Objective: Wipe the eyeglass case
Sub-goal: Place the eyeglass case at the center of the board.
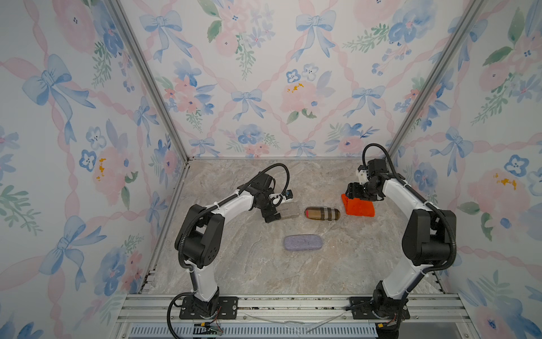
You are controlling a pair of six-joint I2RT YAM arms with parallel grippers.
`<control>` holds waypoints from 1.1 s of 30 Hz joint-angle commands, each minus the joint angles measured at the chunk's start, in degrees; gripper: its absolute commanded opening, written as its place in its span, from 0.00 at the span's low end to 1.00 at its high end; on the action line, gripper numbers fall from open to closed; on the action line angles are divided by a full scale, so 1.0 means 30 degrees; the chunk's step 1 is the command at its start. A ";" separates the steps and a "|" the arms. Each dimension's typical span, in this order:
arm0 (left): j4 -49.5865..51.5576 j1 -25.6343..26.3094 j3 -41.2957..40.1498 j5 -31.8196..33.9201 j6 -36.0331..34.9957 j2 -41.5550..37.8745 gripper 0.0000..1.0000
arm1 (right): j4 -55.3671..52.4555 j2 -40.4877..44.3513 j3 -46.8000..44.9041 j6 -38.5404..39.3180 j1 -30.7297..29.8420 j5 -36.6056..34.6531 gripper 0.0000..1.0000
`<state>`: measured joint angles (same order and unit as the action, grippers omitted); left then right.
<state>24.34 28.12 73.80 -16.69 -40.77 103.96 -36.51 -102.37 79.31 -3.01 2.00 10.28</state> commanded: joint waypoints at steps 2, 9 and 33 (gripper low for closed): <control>-0.1339 0.1551 0.0156 -0.1609 0.4036 -0.1465 0.96 | 0.0561 -0.0067 -0.0810 -0.1025 0.1244 0.2649 0.77; -0.7807 0.3757 -0.0813 -0.0667 1.0714 -0.1725 0.82 | 0.1512 0.0721 -0.1564 -0.1799 0.2136 0.4093 0.75; -2.0124 0.8715 0.6237 -0.4202 1.9620 0.9774 0.36 | 0.2835 -0.0313 -0.1468 -0.3277 0.2836 0.6877 0.58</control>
<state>-32.69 54.37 88.73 -28.86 15.31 130.43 -27.55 -103.39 74.70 -11.90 9.67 29.19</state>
